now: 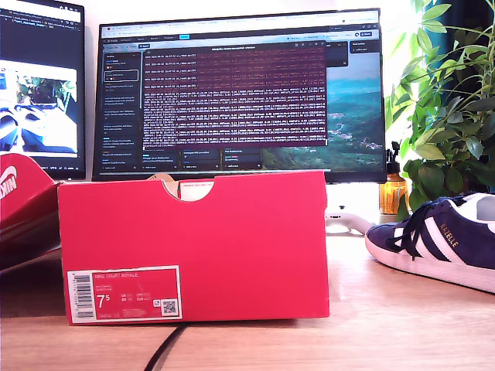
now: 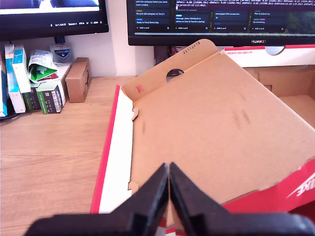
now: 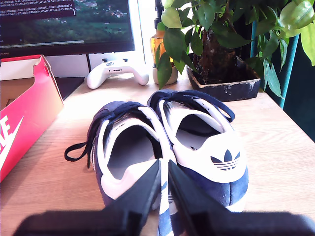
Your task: Pack the blue shoes by picking the first shoe and placing it inside the red shoebox, left side, then picking and rotating the second shoe and placing it in the shoebox
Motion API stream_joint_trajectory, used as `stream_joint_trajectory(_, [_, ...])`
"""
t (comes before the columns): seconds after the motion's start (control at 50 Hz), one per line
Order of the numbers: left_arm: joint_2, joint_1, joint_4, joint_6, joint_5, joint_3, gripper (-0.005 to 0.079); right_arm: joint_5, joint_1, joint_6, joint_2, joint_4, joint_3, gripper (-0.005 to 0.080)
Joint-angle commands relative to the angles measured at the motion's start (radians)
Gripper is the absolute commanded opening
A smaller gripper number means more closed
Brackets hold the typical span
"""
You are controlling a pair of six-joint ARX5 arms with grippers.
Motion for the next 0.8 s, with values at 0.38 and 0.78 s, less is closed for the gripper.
stream_joint_trajectory(0.38, [-0.008,0.0,0.055,-0.217,0.124,-0.029,-0.0019,-0.074,0.005,0.352,-0.006,0.037,-0.004,-0.0013])
stream_joint_trajectory(0.78, [0.0,-0.02,0.142,-0.211,0.365,0.246,-0.0019,-0.254,0.005,0.469,0.005,0.187,0.096,0.0036])
